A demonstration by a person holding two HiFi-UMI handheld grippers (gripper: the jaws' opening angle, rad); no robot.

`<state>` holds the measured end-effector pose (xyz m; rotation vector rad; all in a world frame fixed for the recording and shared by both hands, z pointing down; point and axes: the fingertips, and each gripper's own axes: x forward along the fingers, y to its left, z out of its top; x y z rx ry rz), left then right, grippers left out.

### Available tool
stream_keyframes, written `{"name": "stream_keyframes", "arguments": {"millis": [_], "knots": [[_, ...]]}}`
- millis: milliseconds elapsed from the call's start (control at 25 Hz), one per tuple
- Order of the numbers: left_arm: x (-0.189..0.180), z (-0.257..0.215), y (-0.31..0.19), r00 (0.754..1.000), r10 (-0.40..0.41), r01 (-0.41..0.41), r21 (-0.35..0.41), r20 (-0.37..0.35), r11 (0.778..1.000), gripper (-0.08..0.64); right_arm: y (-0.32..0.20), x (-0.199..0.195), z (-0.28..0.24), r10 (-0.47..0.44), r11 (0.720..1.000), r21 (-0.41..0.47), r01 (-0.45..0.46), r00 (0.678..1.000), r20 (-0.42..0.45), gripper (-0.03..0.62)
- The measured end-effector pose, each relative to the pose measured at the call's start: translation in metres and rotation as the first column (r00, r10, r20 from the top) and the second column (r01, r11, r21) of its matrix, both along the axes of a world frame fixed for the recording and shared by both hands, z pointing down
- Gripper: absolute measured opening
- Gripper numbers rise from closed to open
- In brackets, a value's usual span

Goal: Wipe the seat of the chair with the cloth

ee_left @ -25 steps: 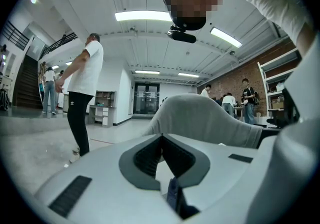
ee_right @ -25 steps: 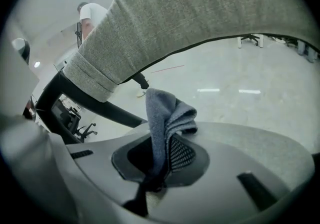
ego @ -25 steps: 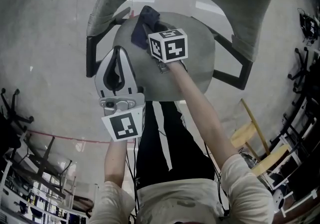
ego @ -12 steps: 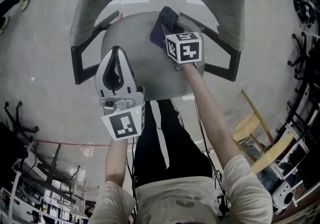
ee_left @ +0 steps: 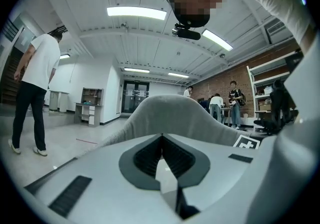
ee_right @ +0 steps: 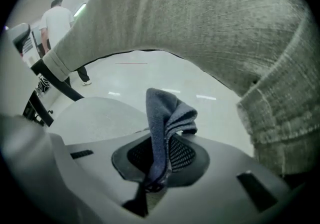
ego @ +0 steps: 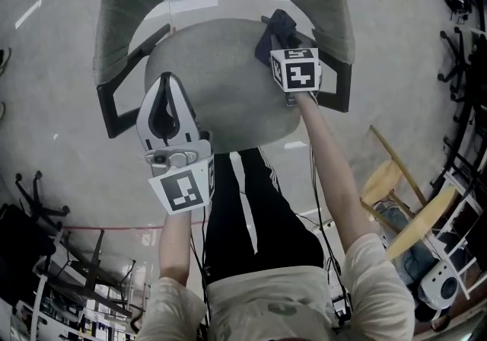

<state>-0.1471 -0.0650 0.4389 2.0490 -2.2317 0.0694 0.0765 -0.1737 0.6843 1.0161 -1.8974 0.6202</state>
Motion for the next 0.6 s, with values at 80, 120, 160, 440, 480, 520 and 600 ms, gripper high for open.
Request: {"name": "stream_keyframes", "arguments": {"millis": [80, 120, 160, 440, 480, 520, 600], "knots": [[0.004, -0.002, 0.001, 1.000, 0.008, -0.008, -0.005, 0.001, 1.000, 0.015, 0.000, 0.009, -0.001, 0.016, 1.000, 0.009, -0.016, 1.000, -0.018, 0.049], [0.007, -0.004, 0.001, 1.000, 0.013, -0.013, -0.005, 0.002, 1.000, 0.015, -0.001, 0.013, -0.002, 0.017, 1.000, 0.015, -0.017, 0.999, -0.029, 0.049], [0.010, -0.006, 0.001, 1.000, 0.020, -0.020, -0.005, 0.004, 1.000, 0.015, -0.002, 0.017, -0.003, 0.015, 1.000, 0.022, -0.014, 0.999, -0.039, 0.049], [0.007, -0.006, 0.009, 1.000, 0.016, -0.016, -0.014, 0.021, 1.000, 0.015, -0.004, 0.022, -0.001, 0.034, 0.999, 0.025, -0.033, 0.998, -0.053, 0.049], [0.005, -0.006, 0.010, 1.000, 0.008, -0.008, -0.015, 0.022, 1.000, 0.015, -0.004, 0.022, -0.002, 0.054, 0.998, 0.017, -0.053, 0.998, -0.043, 0.049], [0.003, -0.006, 0.012, 1.000, 0.000, 0.000, -0.016, 0.023, 1.000, 0.015, -0.004, 0.022, -0.003, 0.076, 0.997, 0.010, -0.076, 0.997, -0.031, 0.049], [-0.002, -0.005, 0.015, 1.000, -0.013, 0.014, -0.020, 0.025, 1.000, 0.015, -0.006, 0.019, -0.013, 0.106, 0.994, 0.015, -0.106, 0.994, -0.004, 0.049]]}}
